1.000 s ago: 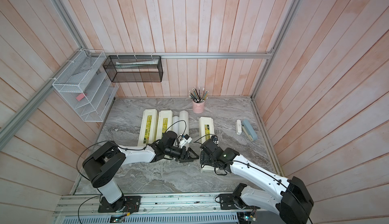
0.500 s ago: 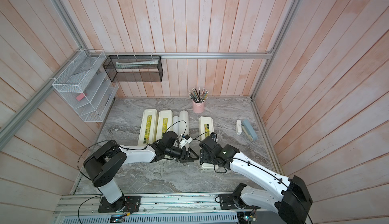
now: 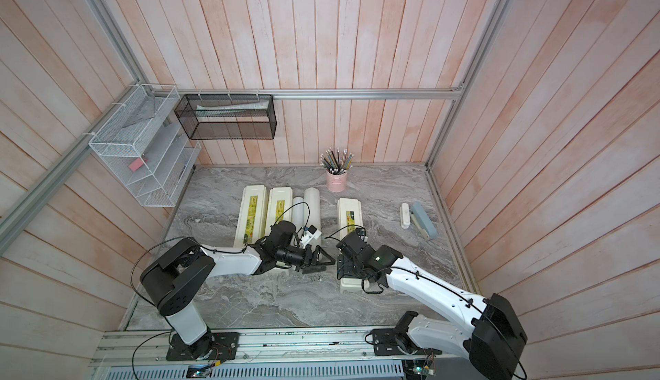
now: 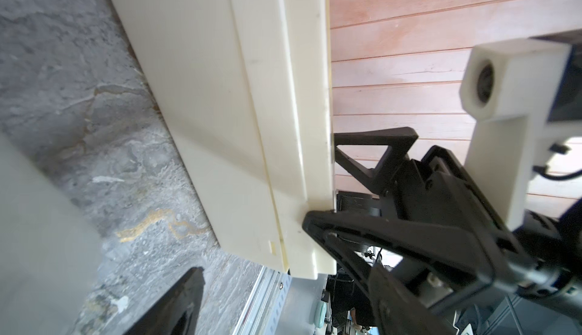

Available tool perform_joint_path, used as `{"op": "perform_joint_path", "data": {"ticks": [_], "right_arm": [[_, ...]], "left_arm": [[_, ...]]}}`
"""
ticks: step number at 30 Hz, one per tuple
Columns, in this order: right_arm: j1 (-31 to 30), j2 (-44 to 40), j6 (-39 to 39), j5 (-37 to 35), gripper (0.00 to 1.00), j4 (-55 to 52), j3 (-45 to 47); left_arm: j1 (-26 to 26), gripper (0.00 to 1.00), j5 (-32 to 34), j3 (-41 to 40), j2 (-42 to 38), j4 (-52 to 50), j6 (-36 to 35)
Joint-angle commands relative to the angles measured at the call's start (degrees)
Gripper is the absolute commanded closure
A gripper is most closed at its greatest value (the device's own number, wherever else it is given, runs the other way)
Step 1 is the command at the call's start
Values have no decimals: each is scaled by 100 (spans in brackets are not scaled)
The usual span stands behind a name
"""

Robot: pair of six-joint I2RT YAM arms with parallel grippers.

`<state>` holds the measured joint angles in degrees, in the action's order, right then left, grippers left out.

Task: Put plastic wrap rolls into dispensers
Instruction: Close the lid on the plastic wrap cutting box.

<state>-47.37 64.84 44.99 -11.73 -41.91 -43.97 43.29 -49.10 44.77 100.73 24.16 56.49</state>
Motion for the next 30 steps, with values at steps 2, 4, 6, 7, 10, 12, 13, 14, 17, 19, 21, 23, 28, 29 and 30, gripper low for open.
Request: {"op": "perform_joint_path", "data": {"ticks": [2,4,6,7,10,12,13,14,17,19,21,23,28,29,30], "right_arm": [[-69,38,-102,421,8,392,74],[-69,65,-135,426,8,369,55],[-67,81,-156,430,8,373,67],[-68,87,-167,455,7,391,93],[-76,122,-239,565,7,510,175],[-77,164,-269,584,6,553,204],[-93,186,-294,594,6,566,213],[-103,208,-318,580,6,564,205],[-128,233,-316,505,6,492,155],[-141,222,-308,522,6,454,102],[-166,222,-289,492,6,389,31],[-212,214,-294,473,6,329,-57],[-279,144,-320,390,5,227,-163],[-289,140,-324,360,5,204,-188],[-303,118,-340,355,5,194,-213]], "left_arm": [[22,13,-37,-85,59,346,99],[22,11,-18,-37,89,445,168],[36,9,-36,64,139,549,254],[55,2,-42,142,177,568,275],[133,0,-7,460,308,302,163],[171,0,36,586,374,214,161],[187,0,82,633,407,131,165],[196,0,119,677,427,47,156],[230,0,166,729,460,-24,168],[259,0,175,742,464,-29,163],[281,0,167,752,468,-1,171],[293,0,143,761,467,9,213],[303,0,141,906,461,-173,158],[303,0,151,954,461,-280,110],[311,0,176,1005,485,-416,55]]}}
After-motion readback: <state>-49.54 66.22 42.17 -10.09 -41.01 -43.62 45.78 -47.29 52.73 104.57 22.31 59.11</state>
